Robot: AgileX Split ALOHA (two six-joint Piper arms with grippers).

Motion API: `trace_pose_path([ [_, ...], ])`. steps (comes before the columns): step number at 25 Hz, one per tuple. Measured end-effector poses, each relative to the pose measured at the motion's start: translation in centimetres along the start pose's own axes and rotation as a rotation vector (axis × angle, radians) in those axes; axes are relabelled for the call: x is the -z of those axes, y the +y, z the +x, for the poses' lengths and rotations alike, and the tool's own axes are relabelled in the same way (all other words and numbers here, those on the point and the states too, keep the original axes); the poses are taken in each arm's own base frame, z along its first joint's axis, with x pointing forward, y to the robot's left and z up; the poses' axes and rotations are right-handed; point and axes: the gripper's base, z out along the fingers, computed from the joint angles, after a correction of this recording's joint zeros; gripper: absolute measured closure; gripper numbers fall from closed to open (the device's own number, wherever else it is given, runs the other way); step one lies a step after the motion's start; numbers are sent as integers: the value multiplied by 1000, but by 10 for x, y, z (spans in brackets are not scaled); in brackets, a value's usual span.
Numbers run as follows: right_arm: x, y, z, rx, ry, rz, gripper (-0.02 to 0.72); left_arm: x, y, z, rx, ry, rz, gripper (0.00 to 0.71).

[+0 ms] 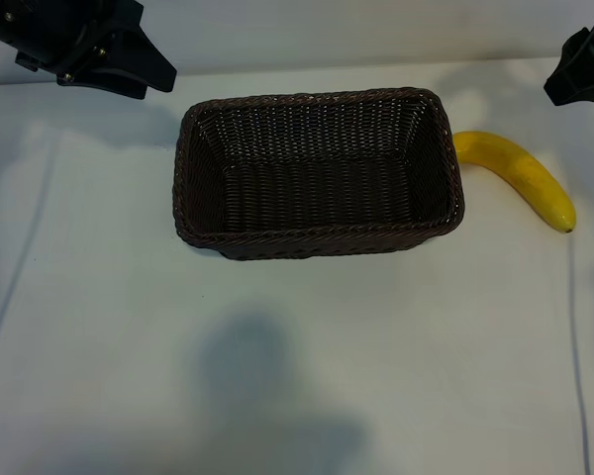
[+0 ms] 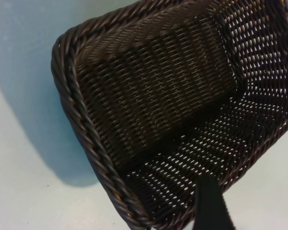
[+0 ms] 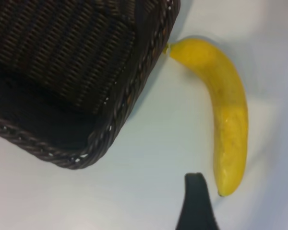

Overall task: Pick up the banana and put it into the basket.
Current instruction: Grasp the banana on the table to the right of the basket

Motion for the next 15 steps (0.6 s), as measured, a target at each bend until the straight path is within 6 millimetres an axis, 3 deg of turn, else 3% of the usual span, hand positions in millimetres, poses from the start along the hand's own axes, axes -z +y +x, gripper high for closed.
trace_pose_path([
  [2,-11,-2,0,-5,21,-9,188,0,0,0,1,0,0,256],
  [10,-85,-13,6,-16,160,-74,188,0,0,0,2,0,1,256],
  [15,-113,-15,9,10,174,-122,188,0,0,0,2,0,1,256],
])
